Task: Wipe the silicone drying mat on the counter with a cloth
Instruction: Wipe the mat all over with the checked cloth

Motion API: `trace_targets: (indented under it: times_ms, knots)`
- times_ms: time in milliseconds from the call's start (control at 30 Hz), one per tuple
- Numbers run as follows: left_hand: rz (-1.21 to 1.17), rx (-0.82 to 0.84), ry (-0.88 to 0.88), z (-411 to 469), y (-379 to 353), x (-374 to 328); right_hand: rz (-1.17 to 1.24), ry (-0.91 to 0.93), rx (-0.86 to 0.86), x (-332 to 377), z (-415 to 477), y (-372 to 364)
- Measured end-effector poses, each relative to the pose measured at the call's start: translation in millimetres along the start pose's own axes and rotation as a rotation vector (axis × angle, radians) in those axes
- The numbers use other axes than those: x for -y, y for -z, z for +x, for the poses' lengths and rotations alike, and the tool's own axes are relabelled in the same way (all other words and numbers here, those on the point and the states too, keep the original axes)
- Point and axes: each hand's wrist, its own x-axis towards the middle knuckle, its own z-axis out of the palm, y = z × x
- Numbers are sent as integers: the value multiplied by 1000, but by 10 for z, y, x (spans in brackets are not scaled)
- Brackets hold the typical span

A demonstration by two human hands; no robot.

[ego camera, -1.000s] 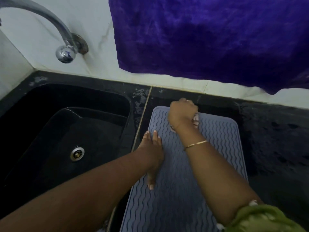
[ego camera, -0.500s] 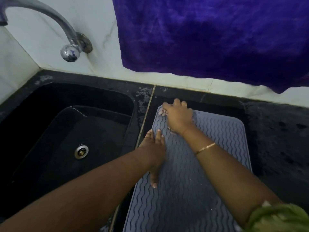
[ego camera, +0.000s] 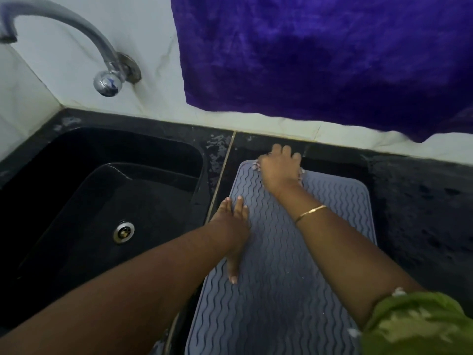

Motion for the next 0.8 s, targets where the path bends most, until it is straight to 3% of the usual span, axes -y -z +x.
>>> trace_targets:
  times_ms: [200,367,567,667,800]
  knots:
    - [41,-3,-3,44,-9,-14,-122,-194,89,-517,-280,-46]
    - [98,-10,-36,59,-4,-12,-7,-334,149,-213,-98,7]
    - [123,49,-32,160,8,-62,225,-84,59,472,34,46]
    - [64,32,-14,117,7,-46,273,35,55,292,60,20]
    - [-1,-7,-2,33,27,-26,247,-84,88,-139,87,-36]
